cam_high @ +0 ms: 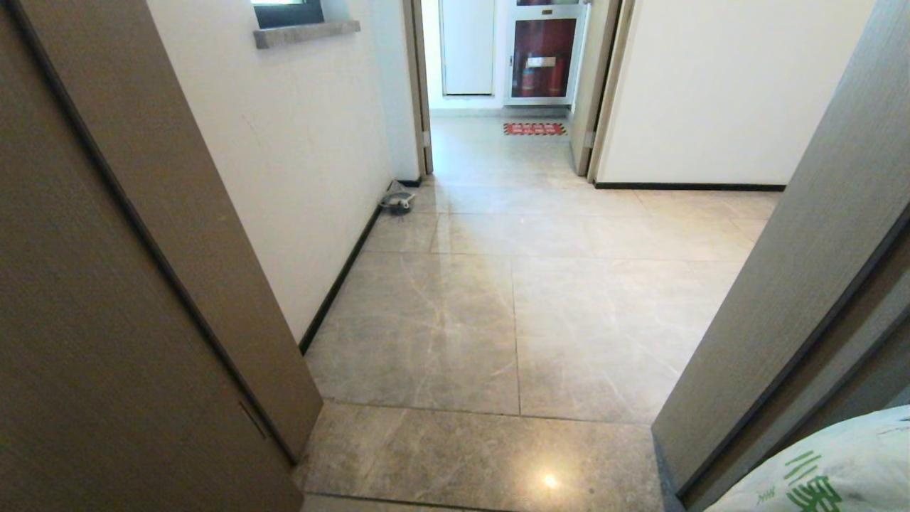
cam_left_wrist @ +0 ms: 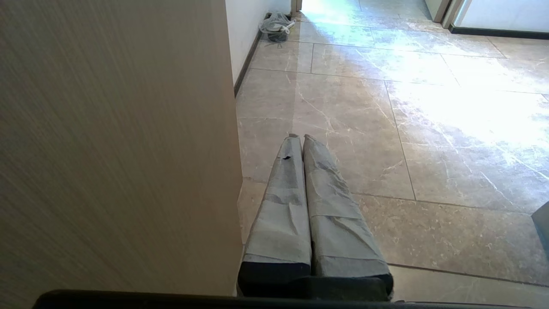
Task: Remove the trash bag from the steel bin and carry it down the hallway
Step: Put the trash bag at the door
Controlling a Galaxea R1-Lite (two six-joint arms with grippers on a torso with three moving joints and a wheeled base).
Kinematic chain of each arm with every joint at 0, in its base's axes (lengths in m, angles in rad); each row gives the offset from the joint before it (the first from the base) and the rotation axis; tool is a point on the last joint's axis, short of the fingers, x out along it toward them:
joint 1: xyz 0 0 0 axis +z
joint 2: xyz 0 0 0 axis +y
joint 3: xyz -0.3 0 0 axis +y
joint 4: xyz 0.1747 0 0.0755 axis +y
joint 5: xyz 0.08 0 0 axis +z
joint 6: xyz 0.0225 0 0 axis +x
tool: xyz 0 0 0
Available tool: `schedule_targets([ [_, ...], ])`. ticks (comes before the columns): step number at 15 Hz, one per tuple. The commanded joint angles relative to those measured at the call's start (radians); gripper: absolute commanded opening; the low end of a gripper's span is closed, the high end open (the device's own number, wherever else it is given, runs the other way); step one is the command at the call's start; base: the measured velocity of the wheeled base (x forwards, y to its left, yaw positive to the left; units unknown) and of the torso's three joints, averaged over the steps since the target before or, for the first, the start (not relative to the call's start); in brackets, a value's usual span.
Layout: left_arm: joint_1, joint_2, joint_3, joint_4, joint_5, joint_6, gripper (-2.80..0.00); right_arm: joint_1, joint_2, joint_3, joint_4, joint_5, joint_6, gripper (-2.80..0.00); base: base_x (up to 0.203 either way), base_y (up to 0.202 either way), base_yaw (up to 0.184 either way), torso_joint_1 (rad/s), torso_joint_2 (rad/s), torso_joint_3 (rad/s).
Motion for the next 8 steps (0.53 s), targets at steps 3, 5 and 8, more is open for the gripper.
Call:
schedule_targets([
  [3, 0.0, 0.0, 0.0, 0.0, 0.0, -0.001, -2.8, -0.001, 0.001, 0.04, -0.001, 0.0, -0.001, -2.8, 0.0, 0.0, 0.0, 0.0, 0.0, 0.0],
  [5, 0.0, 0.0, 0.0, 0.0, 0.0, 0.004, -2.8, 0.0, 0.001, 0.04, -0.001, 0.0, -0.001, -2.8, 0.0, 0.0, 0.0, 0.0, 0.0, 0.0],
  [8, 0.0, 0.0, 0.0, -0.002, 0.0, 0.005, -2.8, 0.0, 0.001, 0.04, -0.001, 0.0, 0.0, -2.8, 0.0, 0.0, 0.0, 0.0, 0.0, 0.0],
])
